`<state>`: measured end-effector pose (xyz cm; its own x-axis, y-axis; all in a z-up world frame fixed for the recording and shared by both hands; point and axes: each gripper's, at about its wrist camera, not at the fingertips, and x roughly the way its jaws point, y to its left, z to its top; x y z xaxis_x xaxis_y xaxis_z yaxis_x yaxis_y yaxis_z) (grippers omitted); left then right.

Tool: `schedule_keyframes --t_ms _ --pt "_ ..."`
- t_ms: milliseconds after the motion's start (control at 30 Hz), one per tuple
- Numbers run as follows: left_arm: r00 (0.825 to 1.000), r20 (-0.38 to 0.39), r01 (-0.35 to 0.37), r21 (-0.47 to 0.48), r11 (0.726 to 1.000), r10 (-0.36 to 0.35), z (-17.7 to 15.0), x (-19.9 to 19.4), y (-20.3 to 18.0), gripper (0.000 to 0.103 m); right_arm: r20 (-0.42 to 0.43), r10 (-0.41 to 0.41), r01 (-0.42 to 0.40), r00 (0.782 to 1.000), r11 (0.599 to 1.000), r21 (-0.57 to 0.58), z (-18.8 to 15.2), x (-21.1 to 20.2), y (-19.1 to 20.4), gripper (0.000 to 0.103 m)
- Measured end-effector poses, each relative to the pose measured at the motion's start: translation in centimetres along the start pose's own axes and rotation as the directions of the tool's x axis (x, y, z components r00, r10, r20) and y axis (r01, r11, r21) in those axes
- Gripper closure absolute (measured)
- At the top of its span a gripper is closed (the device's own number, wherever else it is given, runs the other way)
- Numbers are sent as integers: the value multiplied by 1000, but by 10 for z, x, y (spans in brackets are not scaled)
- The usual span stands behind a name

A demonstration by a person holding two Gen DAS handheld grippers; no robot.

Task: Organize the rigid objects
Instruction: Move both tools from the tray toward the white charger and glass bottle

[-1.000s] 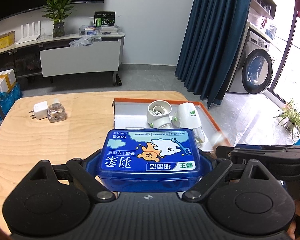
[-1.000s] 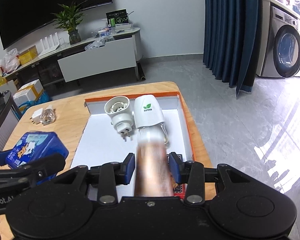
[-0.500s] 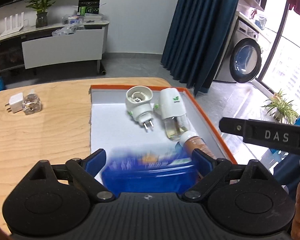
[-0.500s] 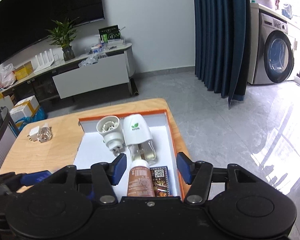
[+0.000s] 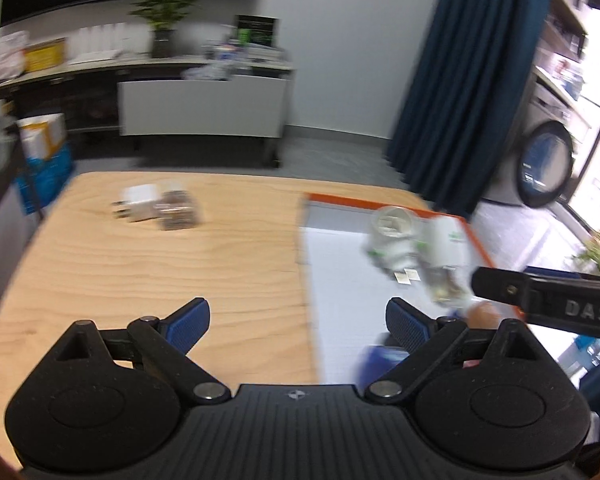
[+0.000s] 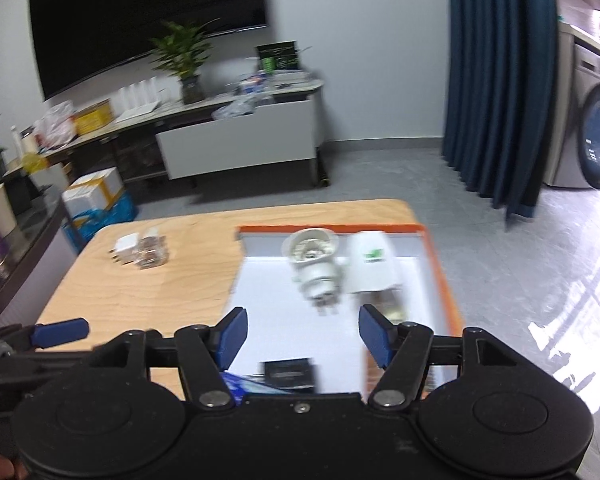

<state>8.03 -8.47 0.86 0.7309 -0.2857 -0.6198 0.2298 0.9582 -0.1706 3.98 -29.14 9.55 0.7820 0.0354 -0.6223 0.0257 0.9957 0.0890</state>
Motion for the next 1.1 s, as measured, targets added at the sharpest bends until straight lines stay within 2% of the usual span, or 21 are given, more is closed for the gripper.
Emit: schedule_keyframes --t_ms 300,533,767,1100 --pt "990 29 -138 -106 985 141 21 -13 81 5 -42 111 -115 993 989 -88 12 42 71 23" --pt "979 49 -190 -165 968 200 35 -12 129 4 -89 166 -178 982 971 -160 34 100 125 20" --pt "979 46 -188 -180 965 199 42 5 154 4 -162 175 -206 971 957 -204 44 180 169 19" --pt "982 36 -174 -187 967 184 51 41 173 4 -212 154 -197 965 959 -202 55 262 195 19"
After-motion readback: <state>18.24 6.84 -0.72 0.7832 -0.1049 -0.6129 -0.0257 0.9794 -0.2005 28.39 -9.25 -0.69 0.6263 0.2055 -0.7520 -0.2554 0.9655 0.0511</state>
